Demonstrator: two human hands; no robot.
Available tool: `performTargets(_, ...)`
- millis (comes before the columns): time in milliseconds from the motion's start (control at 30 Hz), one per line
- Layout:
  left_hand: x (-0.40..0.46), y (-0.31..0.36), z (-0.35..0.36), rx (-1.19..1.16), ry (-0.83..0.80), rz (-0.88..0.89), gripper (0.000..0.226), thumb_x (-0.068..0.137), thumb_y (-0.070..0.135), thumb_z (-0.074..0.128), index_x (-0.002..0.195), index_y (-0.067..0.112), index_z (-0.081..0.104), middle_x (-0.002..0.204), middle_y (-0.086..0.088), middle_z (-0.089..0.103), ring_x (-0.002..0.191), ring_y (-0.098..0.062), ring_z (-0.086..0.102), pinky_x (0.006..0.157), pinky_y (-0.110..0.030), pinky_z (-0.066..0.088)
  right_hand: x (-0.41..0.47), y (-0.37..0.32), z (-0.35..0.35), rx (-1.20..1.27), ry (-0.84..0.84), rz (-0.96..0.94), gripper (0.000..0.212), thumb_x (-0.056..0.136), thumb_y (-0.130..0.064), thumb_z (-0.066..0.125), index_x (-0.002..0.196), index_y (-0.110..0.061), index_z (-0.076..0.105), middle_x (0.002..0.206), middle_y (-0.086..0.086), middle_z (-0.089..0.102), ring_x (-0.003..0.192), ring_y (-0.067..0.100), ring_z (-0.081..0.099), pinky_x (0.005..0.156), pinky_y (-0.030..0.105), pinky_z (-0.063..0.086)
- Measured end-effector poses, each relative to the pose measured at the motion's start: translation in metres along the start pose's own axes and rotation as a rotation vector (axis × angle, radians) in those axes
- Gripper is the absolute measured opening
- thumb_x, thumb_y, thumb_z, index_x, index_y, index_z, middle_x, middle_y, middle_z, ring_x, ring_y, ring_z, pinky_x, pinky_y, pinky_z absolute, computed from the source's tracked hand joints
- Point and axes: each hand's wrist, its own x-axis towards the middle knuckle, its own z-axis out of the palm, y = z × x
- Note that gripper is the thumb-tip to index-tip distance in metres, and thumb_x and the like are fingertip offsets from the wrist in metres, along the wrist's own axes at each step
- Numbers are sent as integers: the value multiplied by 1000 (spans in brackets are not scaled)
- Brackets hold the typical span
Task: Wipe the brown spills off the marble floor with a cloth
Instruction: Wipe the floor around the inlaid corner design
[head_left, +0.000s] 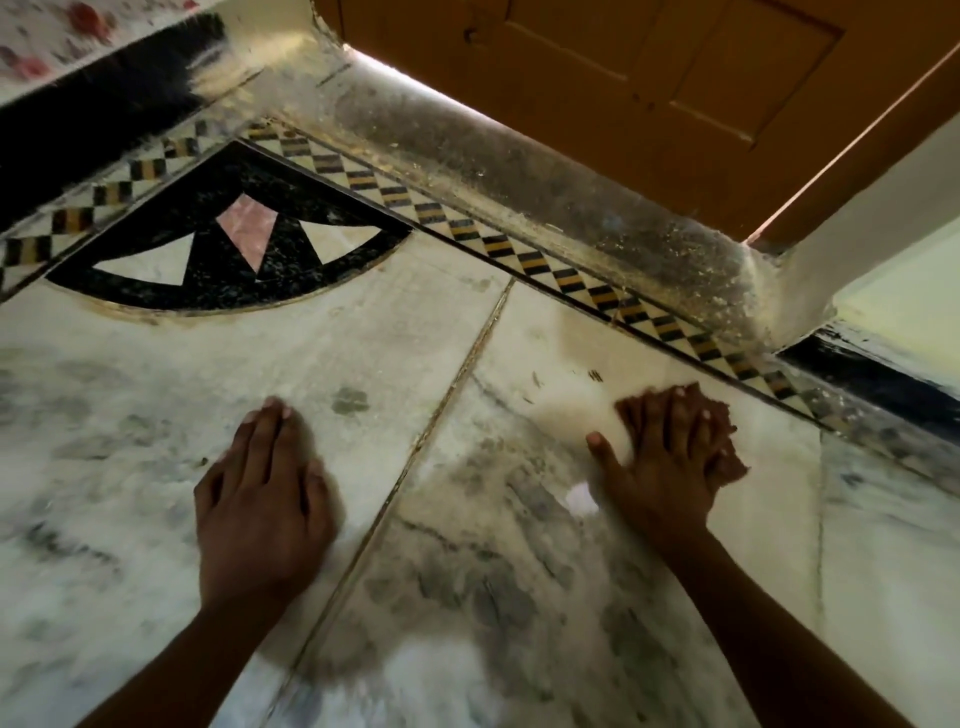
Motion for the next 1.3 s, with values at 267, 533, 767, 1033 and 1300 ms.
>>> performTargets(267,-1,1,1,-8,9,21,63,102,35,40,160,10,45,171,-12,41,158,-32,40,115,-54,35,76,-9,-21,9,-69,-153,98,84,-94,9,167,-45,-6,179,-8,-19,164,23,-21,131,62,-8)
performTargets(533,0,-1,-1,-22,-9,-8,64,102,37,38,161,11,44,171,-10,41,158,-31,39,116,-55,35,-45,-44,9,24,-151,-197,108,71,-100,-13,163,-44,-23,169,-8,-41,156,25,-40,121,55,-26)
performTargets(767,-1,-4,0,-23,-17,7,64,104,41,38,161,13,44,173,-8,38,158,-31,37,116,-56,35,44,-64,3,87,-65,-144,89,88,-87,6,167,-47,-4,179,-5,-17,164,27,-21,129,62,-13)
performTargets(1033,0,-3,3,-9,-18,17,63,104,40,39,162,14,42,174,-7,37,159,-27,36,118,-53,35,-38,-92,30,37,40,-375,86,93,-84,5,168,-43,14,180,-7,0,166,25,-9,128,53,-11)
performTargets(1300,-2,2,-4,-30,-13,63,65,104,41,33,161,11,44,174,-10,36,160,-29,35,118,-54,34,-49,-26,18,86,95,-8,79,101,-76,18,170,-38,7,181,1,-3,166,31,-8,130,65,-5)
